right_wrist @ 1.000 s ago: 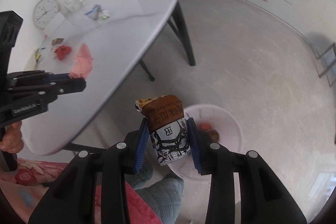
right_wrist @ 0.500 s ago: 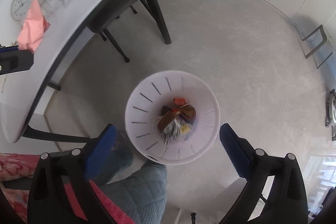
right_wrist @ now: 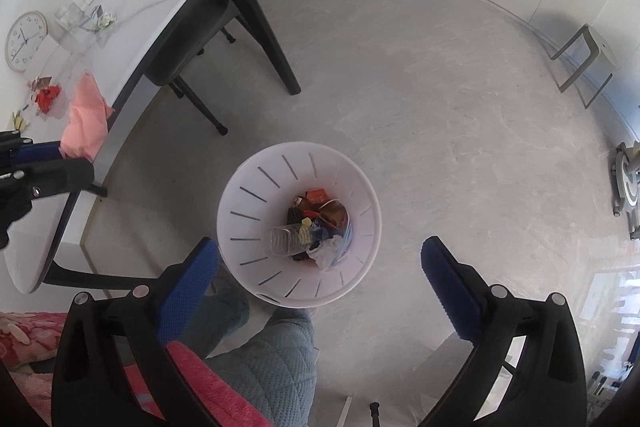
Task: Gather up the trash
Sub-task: 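Open the left tool over the bin to drop the pink paper, then move both tools back over the table toward the plastic bag and red paper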
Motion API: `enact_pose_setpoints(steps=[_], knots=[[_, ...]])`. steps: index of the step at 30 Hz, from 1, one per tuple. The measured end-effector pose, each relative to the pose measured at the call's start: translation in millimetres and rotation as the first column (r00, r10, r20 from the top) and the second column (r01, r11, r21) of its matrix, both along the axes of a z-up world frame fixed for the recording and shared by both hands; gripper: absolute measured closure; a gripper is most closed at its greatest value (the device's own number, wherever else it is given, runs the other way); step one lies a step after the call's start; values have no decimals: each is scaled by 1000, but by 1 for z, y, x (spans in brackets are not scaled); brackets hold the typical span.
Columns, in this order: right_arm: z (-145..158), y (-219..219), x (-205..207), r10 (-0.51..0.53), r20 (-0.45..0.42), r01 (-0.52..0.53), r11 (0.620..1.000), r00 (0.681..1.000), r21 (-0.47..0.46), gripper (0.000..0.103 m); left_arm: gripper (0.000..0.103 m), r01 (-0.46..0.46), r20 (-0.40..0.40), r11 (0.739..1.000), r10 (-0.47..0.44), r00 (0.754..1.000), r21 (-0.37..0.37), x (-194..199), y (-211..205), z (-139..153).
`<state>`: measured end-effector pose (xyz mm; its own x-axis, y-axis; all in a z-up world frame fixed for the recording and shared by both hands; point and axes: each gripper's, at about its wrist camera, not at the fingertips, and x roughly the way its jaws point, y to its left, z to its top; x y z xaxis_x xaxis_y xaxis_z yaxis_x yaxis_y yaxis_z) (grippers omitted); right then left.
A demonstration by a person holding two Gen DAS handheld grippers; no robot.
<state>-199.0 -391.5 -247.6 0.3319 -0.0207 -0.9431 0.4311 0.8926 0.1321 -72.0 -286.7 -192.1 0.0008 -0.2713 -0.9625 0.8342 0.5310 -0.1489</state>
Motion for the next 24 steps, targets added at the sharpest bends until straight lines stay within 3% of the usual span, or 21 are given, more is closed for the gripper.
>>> enact_pose_setpoints(steps=[1,2,3,6,13,24], knots=[[1,-1,-2,-4,0,4,1000,1000,-4,3,59,8,4,1000,-8,1000,1,-1,-1,0],[2,-2,-3,-7,-2,7,1000,1000,-7,3,43,16,15,1000,-16,1000,3,-4,-3,1],[2,-4,-4,-10,-4,10,1000,1000,-9,3,35,24,30,1000,-24,999,5,-6,-4,2],[4,-9,-8,-20,-7,20,1000,1000,-15,3,23,46,43,999,-46,998,0,-11,-7,5],[5,-9,-8,-22,-4,22,1000,1000,-16,3,22,46,47,999,-47,998,16,-11,-3,4],[26,17,23,38,19,-37,999,999,-36,3,22,-46,65,999,46,997,2,12,24,19]])
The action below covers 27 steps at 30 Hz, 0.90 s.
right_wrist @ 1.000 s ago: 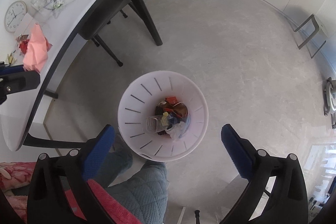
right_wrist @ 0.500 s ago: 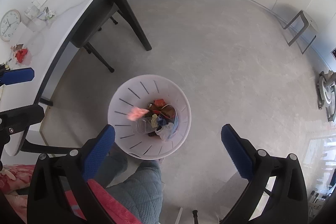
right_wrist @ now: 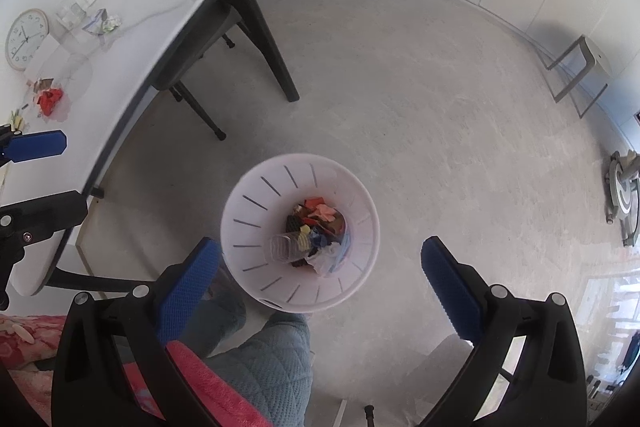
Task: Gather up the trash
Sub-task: 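Move both tools back over the table toward the plastic bag and red paper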
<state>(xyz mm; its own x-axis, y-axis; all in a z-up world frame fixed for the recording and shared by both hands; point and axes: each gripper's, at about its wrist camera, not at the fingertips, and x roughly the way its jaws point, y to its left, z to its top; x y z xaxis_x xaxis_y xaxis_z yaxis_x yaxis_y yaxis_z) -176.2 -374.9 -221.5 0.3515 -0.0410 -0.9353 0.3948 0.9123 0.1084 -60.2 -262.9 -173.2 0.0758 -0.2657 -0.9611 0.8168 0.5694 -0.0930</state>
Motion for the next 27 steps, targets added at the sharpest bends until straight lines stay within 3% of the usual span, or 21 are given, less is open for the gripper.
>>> enact_pose_setpoints(steps=[5,8,11,17,20,24,27], knots=[[22,27,47,83,42,-82,996,996,-27,3,17,-143,2,989,143,990,-23,40,48,16],[37,55,86,158,76,-155,987,985,-39,3,12,-263,14,964,263,965,-43,69,93,25],[47,86,125,234,100,-230,972,967,-53,3,11,-385,36,921,388,921,-54,100,142,34],[63,158,203,376,138,-370,926,916,-70,3,8,-598,92,799,601,794,-61,160,254,44],[68,193,239,431,158,-428,902,888,-57,3,8,-657,110,751,660,743,-63,184,299,43],[70,238,278,490,163,-491,870,856,-39,3,8,-706,111,706,707,698,-60,217,351,38],[65,268,305,528,153,-531,847,835,-24,3,8,-699,113,712,701,704,-61,241,377,34]])
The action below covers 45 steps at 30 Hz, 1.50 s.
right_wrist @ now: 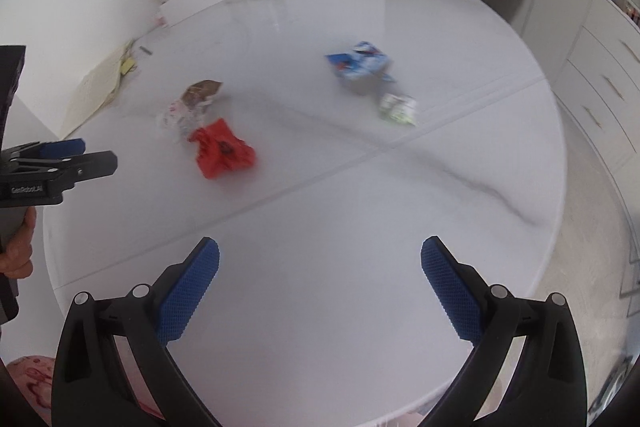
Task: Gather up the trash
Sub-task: 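Move both tools back over the table toward the plastic bag and red paper, then grasp the clear printed plastic bag with the left tool while the right tool grasps the red paper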
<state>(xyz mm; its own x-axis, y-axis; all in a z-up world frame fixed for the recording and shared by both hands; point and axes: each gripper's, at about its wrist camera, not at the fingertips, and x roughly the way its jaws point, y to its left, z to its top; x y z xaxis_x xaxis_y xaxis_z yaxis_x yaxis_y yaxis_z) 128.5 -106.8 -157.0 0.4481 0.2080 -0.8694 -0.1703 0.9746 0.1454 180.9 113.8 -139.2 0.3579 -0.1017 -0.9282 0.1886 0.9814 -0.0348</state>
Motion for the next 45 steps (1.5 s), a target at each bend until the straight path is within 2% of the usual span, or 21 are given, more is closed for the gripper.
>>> enact_pose_setpoints(steps=[4,7,10,12,15,18,21,24,27,31,33,36,39,45], knots=[[-12,36,31,51,-37,-50,999,998,16,3,8,97,2,995,-97,995,2,32,19,-13],[-19,56,48,81,-58,-79,997,995,22,3,8,206,-18,978,-207,978,-17,53,22,-24],[-28,72,61,97,-78,-96,995,992,27,3,8,321,-54,946,-323,945,-44,77,20,-38],[-31,79,67,99,-88,-98,995,991,22,3,8,398,-73,915,-403,912,-69,94,16,-48],[-36,85,75,87,-103,-87,996,991,5,3,8,477,-87,876,-481,872,-70,107,8,-60],[-38,85,79,61,-116,-62,998,991,-5,3,8,563,-106,825,-565,818,-53,120,-3,-74],[-40,83,81,36,-131,-38,999,991,-10,3,8,602,-123,797,-603,788,-51,126,-10,-83],[-40,83,82,31,-138,-32,999,990,-7,3,8,621,-126,780,-626,769,-82,130,-14,-88],[-41,86,84,45,-139,-47,999,989,-9,3,17,637,-144,758,-652,744,-140,133,-15,-94],[-40,93,90,77,-127,-78,997,989,-6,3,28,621,-128,763,-644,754,-180,137,-13,-96],[-40,97,94,105,-126,-106,994,987,-5,3,41,605,-121,770,-633,764,-203,140,-10,-94],[-41,104,97,163,-122,-165,986,979,-7,3,52,582,-128,781,-616,777,-228,145,-5,-95],[-44,116,109,212,-128,-217,976,969,-26,4,54,565,-124,789,-602,789,-242,148,-1,-96],[-55,128,118,294,-160,-304,952,942,-46,20,60,545,-109,796,-586,803,-264,148,2,-94]])
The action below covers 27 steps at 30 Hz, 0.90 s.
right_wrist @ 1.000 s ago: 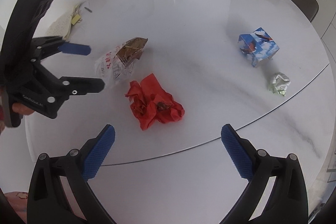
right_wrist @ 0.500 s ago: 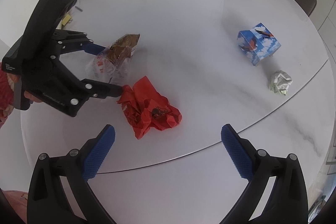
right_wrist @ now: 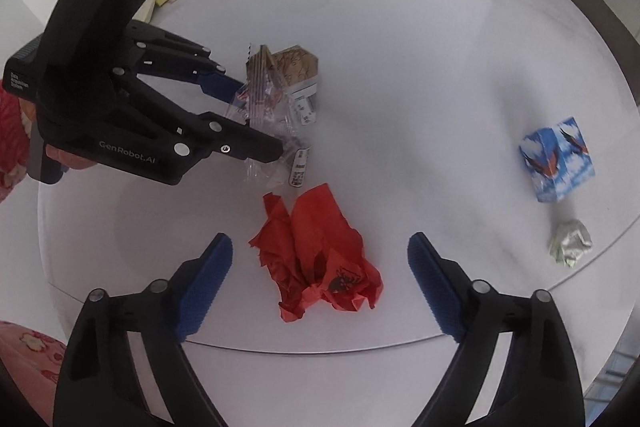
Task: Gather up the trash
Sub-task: 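Grasp the clear printed plastic bag with the left tool while the right tool grasps the red paper, then carry the plastic bag over the bin and open the left tool to drop it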
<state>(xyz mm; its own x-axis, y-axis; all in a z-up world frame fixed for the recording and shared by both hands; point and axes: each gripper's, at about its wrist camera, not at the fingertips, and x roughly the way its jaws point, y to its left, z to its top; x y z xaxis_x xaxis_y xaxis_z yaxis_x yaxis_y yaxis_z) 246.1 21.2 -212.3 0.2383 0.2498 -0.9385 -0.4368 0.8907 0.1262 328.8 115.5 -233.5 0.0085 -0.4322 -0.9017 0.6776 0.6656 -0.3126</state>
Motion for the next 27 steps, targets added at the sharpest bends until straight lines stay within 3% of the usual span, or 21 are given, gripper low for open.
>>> enact_pose_setpoints(steps=[5,7,8,17,27], knots=[[-13,4,-3,28,-38,-29,999,999,-17,46,61,-35,-12,999,34,999,-17,3,7,4],[-17,6,-2,27,-49,-28,1000,998,-13,69,61,-49,-10,999,49,999,-19,3,11,6],[-18,7,-1,22,-49,-23,1000,999,-10,71,61,-52,-7,998,52,999,-19,3,12,8],[2,-13,-22,-77,-24,79,993,997,83,76,61,-63,48,998,64,997,-25,-21,16,40],[25,-102,-119,-251,-6,250,961,968,118,76,61,49,62,998,-47,997,-31,-121,-54,74]])
